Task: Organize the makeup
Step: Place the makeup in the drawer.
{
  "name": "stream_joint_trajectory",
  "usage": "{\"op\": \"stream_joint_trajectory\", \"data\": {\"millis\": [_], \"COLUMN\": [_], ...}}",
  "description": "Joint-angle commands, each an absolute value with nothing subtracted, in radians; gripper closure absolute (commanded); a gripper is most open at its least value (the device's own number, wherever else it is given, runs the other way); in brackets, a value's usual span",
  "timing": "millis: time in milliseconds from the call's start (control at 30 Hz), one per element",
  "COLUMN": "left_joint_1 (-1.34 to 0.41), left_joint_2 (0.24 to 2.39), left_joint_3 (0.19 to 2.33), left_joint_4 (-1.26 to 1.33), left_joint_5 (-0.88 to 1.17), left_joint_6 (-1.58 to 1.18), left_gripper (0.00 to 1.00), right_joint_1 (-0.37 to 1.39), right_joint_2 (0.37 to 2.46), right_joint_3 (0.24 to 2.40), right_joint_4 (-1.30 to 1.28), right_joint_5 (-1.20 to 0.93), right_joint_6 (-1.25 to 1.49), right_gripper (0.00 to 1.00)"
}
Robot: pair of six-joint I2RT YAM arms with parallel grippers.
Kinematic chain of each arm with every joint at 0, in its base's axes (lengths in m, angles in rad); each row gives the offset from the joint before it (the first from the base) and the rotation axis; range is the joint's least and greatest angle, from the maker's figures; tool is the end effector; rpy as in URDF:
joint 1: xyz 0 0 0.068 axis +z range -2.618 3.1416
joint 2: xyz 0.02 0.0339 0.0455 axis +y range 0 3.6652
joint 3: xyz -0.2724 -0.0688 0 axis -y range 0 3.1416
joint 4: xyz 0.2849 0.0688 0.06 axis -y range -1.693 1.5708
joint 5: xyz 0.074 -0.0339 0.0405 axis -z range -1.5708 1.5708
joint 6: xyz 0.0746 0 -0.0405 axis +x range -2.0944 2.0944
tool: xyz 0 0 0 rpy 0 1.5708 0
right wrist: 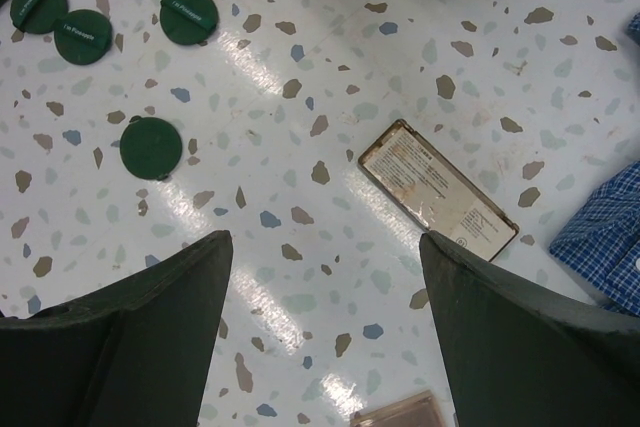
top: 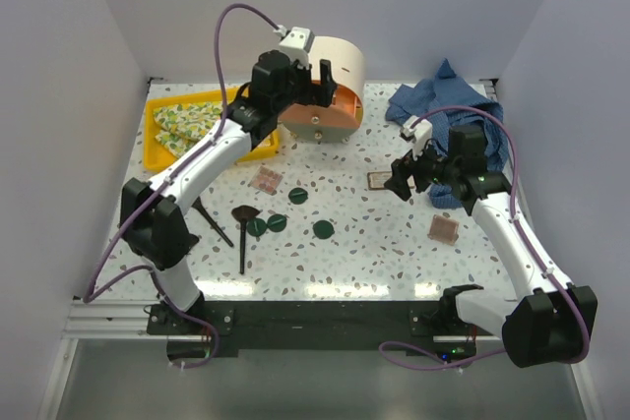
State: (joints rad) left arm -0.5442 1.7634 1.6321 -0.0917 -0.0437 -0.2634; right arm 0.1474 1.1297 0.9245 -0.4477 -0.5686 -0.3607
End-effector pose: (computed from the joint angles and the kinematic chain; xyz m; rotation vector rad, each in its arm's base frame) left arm 0.4357 -0.2599 0.3702 0.2239 1.8122 -0.5362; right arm 0.2944 0.0843 0.2774 -0.8323 1.9826 0.5064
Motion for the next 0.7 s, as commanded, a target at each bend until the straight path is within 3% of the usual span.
{"op": "stream_joint_trajectory", "data": {"millis": [0,467,667], "left_joint_1": [-0.532,-0.52,-0.511], "left_joint_2": [1.59,1.278,1.267], "left_joint_3": [1.606,1.272,1.244], "left_joint_4": [-0.049,-0.072,-0.06], "left_joint_5": [-0.028,0.028,0.05], "left_joint_6": [-0.21,-0.158,-0.144], "left_gripper": [0.02,0.01,0.02], "right_joint_1": [0.14,0.13,0.129], "right_joint_2": [1.1,1.121,1.121], "right_joint_3": [0.922,0.92,0.919], "right_joint_4": [-0.422,-0.419,-0.419], "right_joint_5": [-0.588,-0.595,-0.61], "right_joint_6": [-0.373,-0.37,-0.374], "right_gripper": [0.2,0.2,0.2]}}
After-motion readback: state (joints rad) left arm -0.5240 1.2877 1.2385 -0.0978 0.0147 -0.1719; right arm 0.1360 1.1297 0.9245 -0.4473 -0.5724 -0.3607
